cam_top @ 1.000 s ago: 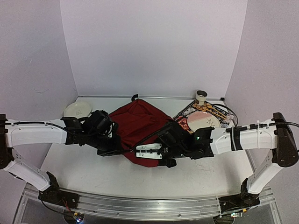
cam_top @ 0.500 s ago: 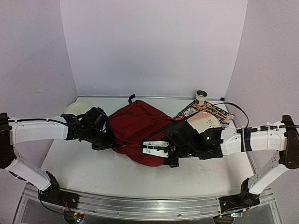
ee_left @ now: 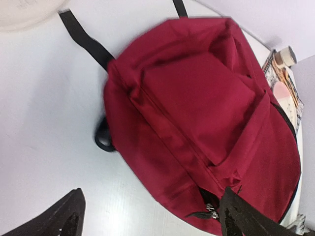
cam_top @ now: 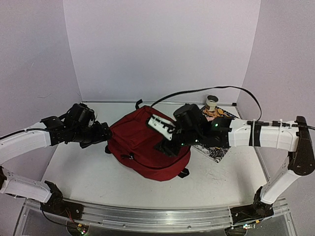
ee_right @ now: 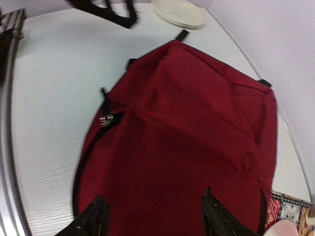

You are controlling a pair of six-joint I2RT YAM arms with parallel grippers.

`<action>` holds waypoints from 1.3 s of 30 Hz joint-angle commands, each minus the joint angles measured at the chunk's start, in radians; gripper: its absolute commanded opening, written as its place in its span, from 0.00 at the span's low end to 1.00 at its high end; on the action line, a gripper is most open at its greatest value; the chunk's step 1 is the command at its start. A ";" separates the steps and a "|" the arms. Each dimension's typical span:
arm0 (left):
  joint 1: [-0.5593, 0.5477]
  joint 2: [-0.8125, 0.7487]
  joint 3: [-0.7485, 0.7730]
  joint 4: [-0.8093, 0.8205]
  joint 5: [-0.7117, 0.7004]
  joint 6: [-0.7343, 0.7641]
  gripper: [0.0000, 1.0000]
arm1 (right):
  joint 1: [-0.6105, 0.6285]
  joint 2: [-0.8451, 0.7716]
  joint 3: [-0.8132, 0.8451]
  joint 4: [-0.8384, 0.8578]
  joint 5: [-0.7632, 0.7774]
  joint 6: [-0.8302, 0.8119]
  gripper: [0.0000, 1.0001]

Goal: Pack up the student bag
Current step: Reset both arms

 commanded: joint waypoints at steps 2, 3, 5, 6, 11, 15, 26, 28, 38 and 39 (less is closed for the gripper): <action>0.110 -0.128 0.011 -0.042 -0.080 0.069 1.00 | -0.175 -0.008 0.055 -0.012 0.117 0.232 0.72; 0.127 -0.153 0.015 -0.051 -0.099 0.081 1.00 | -0.204 -0.024 0.049 -0.017 0.151 0.255 0.76; 0.163 -0.197 0.018 -0.067 -0.148 0.105 1.00 | -0.262 -0.068 0.026 -0.023 0.190 0.321 0.82; 0.175 -0.224 0.020 -0.073 -0.177 0.119 1.00 | -0.290 -0.093 0.009 -0.026 0.203 0.356 0.85; 0.189 -0.371 0.040 -0.085 -0.315 0.171 0.99 | -0.410 -0.255 -0.056 -0.081 0.339 0.444 0.98; 0.189 -0.513 0.068 -0.081 -0.414 0.194 0.99 | -0.451 -0.404 -0.133 -0.094 0.467 0.504 0.98; 0.188 -0.746 0.165 -0.080 -0.567 0.272 0.99 | -0.454 -0.746 -0.271 -0.088 0.742 0.592 0.98; 0.188 -0.770 0.162 -0.081 -0.585 0.273 1.00 | -0.455 -0.771 -0.279 -0.085 0.769 0.595 0.98; 0.188 -0.838 0.122 -0.082 -0.567 0.273 0.99 | -0.455 -0.801 -0.302 -0.069 0.776 0.632 0.98; 0.188 -0.847 0.116 -0.081 -0.565 0.266 1.00 | -0.455 -0.801 -0.303 -0.066 0.779 0.634 0.98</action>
